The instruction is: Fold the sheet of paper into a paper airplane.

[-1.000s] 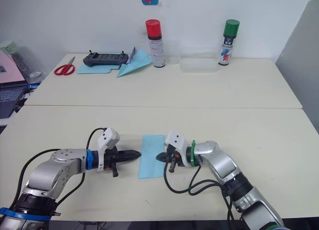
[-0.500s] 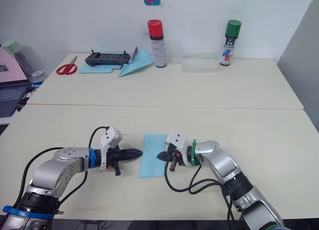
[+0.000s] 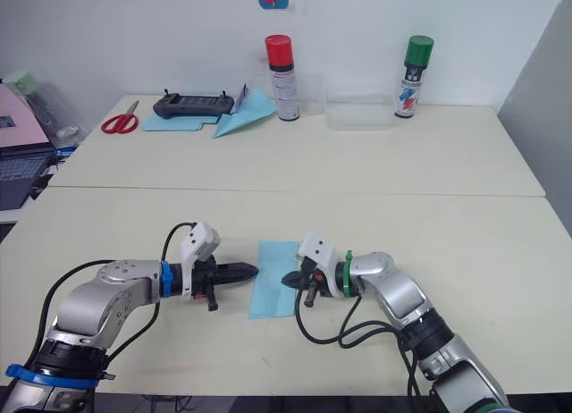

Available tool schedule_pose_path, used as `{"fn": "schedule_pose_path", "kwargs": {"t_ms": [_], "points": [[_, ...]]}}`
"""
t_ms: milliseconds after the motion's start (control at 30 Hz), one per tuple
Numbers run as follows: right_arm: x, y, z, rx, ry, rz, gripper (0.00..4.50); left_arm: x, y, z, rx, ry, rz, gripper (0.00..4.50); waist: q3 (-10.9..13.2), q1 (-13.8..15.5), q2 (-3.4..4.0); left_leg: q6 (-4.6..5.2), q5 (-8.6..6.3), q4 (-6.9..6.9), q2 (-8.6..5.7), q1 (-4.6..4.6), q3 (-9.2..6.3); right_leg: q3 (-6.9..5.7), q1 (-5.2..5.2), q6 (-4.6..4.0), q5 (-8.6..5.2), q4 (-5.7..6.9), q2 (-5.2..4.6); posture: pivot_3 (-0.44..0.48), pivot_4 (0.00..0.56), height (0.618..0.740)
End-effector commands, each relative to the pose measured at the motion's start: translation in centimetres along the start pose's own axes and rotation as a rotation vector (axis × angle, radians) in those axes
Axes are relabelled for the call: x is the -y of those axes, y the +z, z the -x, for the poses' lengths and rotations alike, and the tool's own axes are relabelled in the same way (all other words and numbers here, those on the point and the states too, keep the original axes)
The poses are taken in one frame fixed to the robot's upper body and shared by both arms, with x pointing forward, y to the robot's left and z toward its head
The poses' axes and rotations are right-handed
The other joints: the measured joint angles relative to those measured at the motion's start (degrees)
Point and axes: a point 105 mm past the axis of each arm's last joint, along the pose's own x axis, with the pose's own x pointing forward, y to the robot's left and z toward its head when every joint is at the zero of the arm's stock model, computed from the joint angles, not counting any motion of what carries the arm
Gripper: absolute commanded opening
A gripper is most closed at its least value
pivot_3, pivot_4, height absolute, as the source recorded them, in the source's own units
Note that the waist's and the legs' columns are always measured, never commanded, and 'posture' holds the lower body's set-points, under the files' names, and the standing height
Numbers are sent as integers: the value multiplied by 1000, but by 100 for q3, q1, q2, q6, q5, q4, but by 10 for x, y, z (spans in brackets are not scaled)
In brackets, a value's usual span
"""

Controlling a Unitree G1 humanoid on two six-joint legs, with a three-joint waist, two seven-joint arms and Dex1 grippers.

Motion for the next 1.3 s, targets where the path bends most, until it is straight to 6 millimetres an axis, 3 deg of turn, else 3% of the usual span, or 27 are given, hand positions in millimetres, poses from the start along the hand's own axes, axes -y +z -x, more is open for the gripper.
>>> {"fn": "schedule_pose_path", "kwargs": {"t_ms": [33, 567, 667, 800, 900, 1067, 1300], "points": [[18, -21, 7, -69, -110, -49, 31, 7, 21, 2, 48, -26, -49, 0, 0, -3, 0, 0, 0, 0, 0, 0, -1, 0, 0, 1, 0, 0, 0, 0, 150, 740], [24, -9, 14, -25, -139, -67, 31, 13, -1, -6, -45, -37, -90, 0, 1, -5, 1, 0, 0, 0, 0, 0, 2, 2, -2, 0, 0, 0, 0, 0, 150, 740], [18, 10, 25, 23, -93, -113, 617, 12, 6, -7, -3, -36, -85, 0, 4, 35, 1, 0, 0, 0, -2, -15, -1, 1, -11, 1, 0, -1, 0, 0, 150, 740], [18, 20, 32, 41, -100, -165, 1915, 12, 16, -12, 33, -41, -90, 0, 7, 47, -1, -1, 0, 1, -5, -40, -4, -2, -25, 2, 1, -11, -3, 0, 150, 740], [20, 31, 38, 80, -87, -299, 2893, 13, 17, -14, 29, -51, -98, 0, 10, 24, 0, 0, -1, -7, -3, -42, -5, -4, -29, 1, 1, -13, -2, 0, 150, 740], [13, 53, 47, 149, 9, -561, 2893, 16, 23, -21, 43, -72, -121, 0, 20, 2, 2, 0, -1, -8, -3, -44, -6, -5, -31, -1, 2, -11, -2, 0, 150, 740], [8, 57, 46, 134, 42, -707, 2893, 18, 30, -32, 61, -83, -133, 0, 21, -10, 5, 0, -1, -7, -4, -45, -4, -5, -30, 0, 1, -11, -2, 0, 150, 740]]}}
